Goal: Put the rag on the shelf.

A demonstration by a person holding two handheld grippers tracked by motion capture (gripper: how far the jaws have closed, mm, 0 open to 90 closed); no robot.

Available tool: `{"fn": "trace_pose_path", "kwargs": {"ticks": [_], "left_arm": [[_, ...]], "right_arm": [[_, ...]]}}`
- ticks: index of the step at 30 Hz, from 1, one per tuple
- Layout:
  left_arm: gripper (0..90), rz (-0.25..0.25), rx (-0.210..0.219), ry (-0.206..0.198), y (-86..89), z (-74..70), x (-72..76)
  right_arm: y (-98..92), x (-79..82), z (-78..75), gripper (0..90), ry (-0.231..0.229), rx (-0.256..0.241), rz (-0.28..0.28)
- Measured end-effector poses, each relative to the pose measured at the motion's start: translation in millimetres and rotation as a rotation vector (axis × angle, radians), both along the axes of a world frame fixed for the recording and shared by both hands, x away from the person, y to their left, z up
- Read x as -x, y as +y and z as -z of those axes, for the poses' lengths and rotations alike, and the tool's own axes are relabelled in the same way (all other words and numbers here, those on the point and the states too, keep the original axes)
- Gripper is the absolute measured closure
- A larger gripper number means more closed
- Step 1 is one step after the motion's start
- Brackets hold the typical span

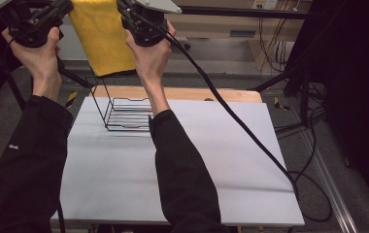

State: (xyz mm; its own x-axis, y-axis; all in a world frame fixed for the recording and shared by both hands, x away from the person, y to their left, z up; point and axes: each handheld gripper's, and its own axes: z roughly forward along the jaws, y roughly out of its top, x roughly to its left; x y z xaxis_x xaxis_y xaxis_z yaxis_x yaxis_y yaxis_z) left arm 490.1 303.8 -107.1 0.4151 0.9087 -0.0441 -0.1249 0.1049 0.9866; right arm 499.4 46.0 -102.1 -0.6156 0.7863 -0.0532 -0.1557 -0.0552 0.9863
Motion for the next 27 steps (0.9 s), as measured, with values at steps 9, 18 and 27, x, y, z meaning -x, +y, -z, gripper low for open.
{"fn": "trace_pose_path", "kwargs": {"ticks": [9, 18, 27], "left_arm": [[84.5, -0.032, -0.045, 0.006, 3.2, -8.3, -18.2], [84.5, -0.023, -0.039, 0.036, 13.4, 14.7, -31.2], [84.4, 0.021, -0.082, 0.065, 16.6, 45.6, -30.1]], "right_arm": [[5.0, -18.8, 0.0, 81.8, -0.005, 0.021, -0.005], [11.5, -38.1, 16.7, 81.8, 0.009, 0.066, -0.031], [6.3, -38.6, 46.7, 81.6, 0.072, 0.083, -0.051]]}}
